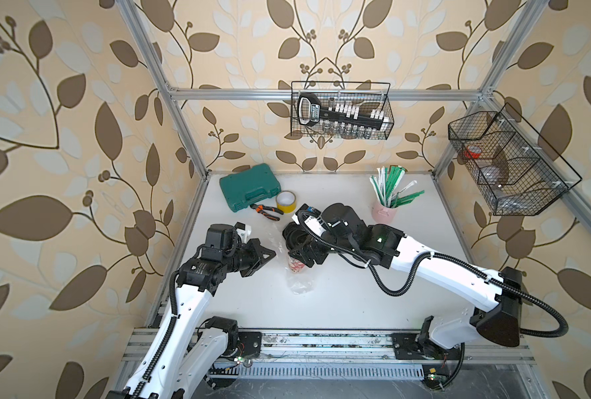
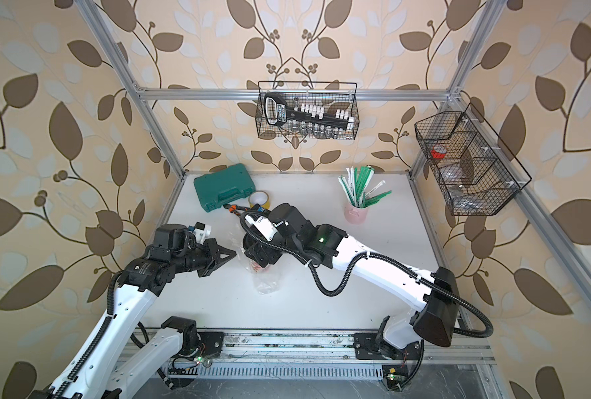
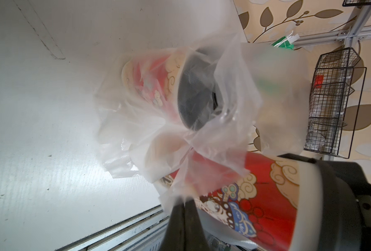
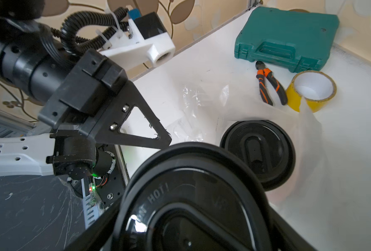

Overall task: Pack milk tea into plastic carrier bags
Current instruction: Adjust the plastic carrier bag at the center of the board.

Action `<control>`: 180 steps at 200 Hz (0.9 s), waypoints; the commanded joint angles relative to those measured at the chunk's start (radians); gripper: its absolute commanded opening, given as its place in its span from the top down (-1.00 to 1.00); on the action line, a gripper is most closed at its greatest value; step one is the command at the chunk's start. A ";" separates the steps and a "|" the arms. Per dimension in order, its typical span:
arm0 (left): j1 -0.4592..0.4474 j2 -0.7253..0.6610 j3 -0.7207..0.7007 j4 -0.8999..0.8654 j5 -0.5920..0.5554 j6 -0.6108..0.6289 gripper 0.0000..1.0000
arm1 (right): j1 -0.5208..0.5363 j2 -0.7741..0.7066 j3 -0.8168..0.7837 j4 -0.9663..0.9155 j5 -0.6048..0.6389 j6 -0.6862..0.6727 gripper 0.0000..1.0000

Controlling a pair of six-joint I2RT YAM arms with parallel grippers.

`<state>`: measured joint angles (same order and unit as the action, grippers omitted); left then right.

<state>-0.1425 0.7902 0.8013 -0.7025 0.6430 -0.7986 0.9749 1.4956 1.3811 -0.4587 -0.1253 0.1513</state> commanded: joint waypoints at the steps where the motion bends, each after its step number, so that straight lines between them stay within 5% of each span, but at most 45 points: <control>1: 0.003 -0.016 0.029 -0.006 -0.022 -0.022 1.00 | 0.001 0.025 -0.031 0.027 -0.050 -0.027 -0.54; 180: 0.003 -0.077 0.044 -0.070 -0.110 -0.039 1.00 | -0.022 0.090 -0.096 0.050 -0.019 -0.061 -0.47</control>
<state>-0.1425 0.7250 0.8101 -0.7578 0.5484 -0.8402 0.9531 1.5551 1.3045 -0.4145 -0.1398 0.1139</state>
